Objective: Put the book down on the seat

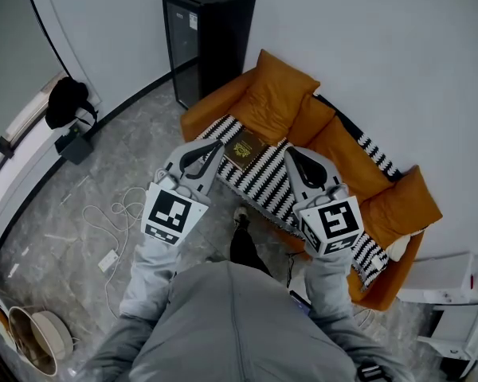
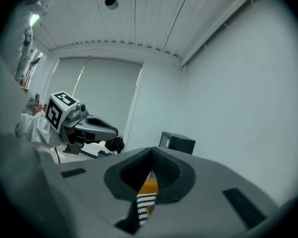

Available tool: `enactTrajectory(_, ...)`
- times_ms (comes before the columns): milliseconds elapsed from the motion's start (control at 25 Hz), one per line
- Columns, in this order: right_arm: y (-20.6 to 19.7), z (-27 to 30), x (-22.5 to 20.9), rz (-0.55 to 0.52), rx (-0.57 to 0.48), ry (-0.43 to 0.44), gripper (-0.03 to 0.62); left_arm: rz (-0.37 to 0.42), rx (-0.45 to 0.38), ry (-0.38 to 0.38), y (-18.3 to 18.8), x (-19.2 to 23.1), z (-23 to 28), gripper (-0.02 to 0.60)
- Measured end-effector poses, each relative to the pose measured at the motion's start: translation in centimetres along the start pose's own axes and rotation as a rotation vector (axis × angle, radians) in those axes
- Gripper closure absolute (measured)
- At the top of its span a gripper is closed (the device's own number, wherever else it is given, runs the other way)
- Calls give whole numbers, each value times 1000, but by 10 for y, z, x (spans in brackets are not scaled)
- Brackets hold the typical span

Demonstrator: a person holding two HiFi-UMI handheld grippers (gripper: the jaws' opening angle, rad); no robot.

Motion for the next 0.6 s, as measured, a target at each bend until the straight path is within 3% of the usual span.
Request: enactTrajectory(600,-7,-3,-2,18,7,6,566,-13,8,0,-4,-4,0,557)
Point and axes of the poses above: the fingertips, and each gripper's own axes: z forward along the fingers, x to its left, y out of its top, the point moved 5 cm from there along -z, backward along the fingers, and after that the axes turned 1 degree about z, right-handed, at the moved point
